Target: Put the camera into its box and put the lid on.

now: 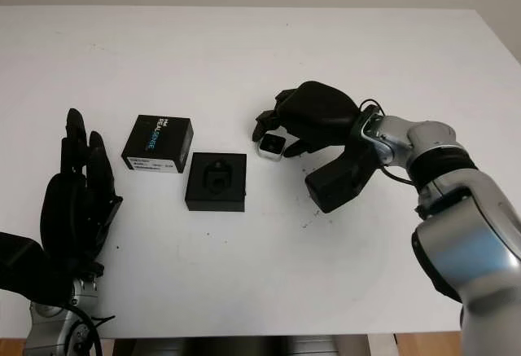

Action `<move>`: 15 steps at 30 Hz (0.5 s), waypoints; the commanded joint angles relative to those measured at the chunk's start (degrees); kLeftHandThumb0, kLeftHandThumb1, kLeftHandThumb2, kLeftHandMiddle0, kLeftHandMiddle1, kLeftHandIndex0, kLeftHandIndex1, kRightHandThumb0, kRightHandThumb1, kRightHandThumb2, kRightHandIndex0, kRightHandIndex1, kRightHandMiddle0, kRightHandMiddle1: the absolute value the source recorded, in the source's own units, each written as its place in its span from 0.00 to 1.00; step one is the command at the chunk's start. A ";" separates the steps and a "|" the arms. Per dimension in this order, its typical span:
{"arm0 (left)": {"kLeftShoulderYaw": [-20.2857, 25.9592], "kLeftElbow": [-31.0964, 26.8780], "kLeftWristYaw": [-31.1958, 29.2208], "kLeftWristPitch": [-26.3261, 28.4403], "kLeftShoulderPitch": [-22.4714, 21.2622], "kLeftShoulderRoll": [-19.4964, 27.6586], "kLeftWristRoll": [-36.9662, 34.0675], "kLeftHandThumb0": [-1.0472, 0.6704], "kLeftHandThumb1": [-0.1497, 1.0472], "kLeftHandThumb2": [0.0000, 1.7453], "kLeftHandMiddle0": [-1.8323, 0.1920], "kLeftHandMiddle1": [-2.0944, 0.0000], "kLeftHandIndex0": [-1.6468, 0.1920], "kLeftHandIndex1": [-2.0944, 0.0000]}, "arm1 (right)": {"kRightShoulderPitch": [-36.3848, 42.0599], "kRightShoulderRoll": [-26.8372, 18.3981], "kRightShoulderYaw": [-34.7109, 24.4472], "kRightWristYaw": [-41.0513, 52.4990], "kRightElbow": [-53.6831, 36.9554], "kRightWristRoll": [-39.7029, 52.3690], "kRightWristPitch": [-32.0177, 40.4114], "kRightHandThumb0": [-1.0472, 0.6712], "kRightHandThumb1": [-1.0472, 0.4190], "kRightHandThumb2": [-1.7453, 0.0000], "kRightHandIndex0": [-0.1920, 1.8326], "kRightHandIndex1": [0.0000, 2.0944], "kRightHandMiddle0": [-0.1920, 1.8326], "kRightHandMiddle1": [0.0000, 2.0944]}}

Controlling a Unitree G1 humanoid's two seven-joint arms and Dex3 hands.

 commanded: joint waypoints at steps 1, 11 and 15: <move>-0.17 0.12 0.11 -0.58 -0.30 0.07 0.37 0.22 1.00 0.38 1.00 1.00 1.00 1.00 | -1.13 -0.25 1.16 -0.18 0.23 -0.94 0.10 0.45 0.07 0.97 0.27 0.50 0.32 0.50; -0.27 -0.07 0.36 -0.02 -0.33 -0.19 0.50 0.22 1.00 0.39 1.00 1.00 1.00 1.00 | -1.27 -0.77 1.48 1.94 0.90 -0.71 0.73 0.40 0.05 0.97 0.21 0.45 0.32 0.60; -0.28 -0.09 0.27 0.19 -0.27 -0.10 0.46 0.22 1.00 0.39 1.00 1.00 1.00 1.00 | -0.71 -0.39 -0.97 7.84 1.59 3.69 0.05 0.39 0.07 0.97 0.19 0.43 0.33 0.62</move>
